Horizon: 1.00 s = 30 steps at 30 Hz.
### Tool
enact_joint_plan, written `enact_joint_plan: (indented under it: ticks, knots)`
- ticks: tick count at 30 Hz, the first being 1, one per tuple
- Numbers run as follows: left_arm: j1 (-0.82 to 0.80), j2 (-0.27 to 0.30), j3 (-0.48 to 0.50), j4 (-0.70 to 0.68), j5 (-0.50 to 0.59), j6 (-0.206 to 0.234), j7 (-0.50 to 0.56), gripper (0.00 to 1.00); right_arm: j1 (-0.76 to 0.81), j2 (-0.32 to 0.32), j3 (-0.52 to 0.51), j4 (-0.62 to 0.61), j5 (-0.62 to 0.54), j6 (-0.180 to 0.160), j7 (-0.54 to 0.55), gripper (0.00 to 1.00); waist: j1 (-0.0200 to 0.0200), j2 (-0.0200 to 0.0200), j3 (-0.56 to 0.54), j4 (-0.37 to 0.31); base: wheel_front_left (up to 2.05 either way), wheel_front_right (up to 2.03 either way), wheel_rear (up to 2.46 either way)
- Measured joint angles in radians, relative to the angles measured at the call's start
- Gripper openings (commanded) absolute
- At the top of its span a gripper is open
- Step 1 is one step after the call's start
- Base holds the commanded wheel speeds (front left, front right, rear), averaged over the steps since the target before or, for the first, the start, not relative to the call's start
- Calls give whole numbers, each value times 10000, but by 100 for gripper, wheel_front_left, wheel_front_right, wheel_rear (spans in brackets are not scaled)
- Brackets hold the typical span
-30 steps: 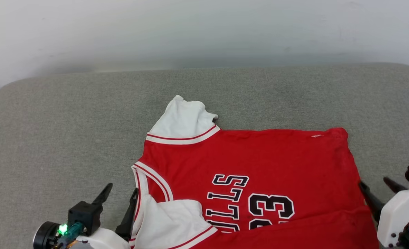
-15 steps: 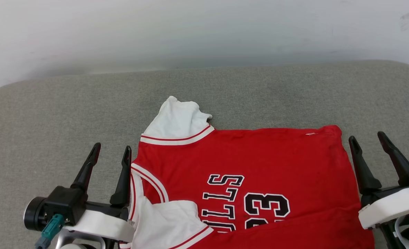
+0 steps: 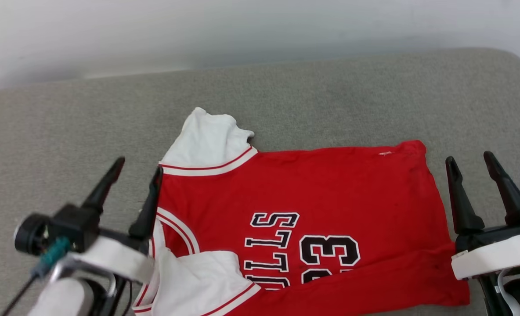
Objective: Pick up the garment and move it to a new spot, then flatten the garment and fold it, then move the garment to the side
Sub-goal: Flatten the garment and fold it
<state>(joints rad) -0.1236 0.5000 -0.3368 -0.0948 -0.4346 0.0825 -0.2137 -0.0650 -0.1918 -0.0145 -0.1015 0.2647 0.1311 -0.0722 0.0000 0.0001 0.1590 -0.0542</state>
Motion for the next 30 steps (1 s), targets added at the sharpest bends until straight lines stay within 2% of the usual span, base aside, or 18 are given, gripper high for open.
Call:
enact_joint_plan:
  ticks: [3, 4, 5, 7, 15, 20, 25, 30]
  knots:
    - [-913, 284, 19, 130, -263, -424, 788, 100, -139, 0, 8, -159, -63, 0, -17, 100, 0, 0, 324, -153, 0, 0, 0]
    - [-2011, 727, -10, 416, -487, -949, 1894, 100, -266, 33, -6, -251, -100, 0, -21, 100, 0, 0, 708, -334, 0, 0, 0]
    - [-3135, 1043, -100, 715, -1223, -1590, 3269, 100, -467, 102, 13, -270, -100, -2, -65, 100, 1, 0, 1118, -554, 0, 0, 0]
    - [-3963, 1304, -197, 989, -1724, -1837, 4230, 100, -631, 192, 82, -217, -75, 0, -146, 100, 1, 0, 1390, -740, 0, 0, 0]
    - [-6810, 2429, -865, 2531, -2823, -2092, 7735, 100, -1093, 405, 458, 303, -42, -2, -535, 100, 2, 0, 2348, -1615, 0, 0, 0]
    - [-7750, 2752, -1231, 3361, -3388, -2105, 9582, 100, -1230, 554, 577, 612, 2, -2, -790, 100, 1, 0, 2839, -2147, 0, 0, 0]
    - [-8187, 2978, -1519, 3944, -3553, -2107, 10592, 100, -1387, 679, 648, 913, 48, -2, -1020, 100, 2, 0, 3237, -2561, 0, 0, 0]
    - [-8470, 3120, -1716, 4412, -3407, -2109, 10809, 100, -1483, 755, 709, 1110, 75, -2, -1147, 100, 1, 0, 3528, -2817, 0, 0, 0]
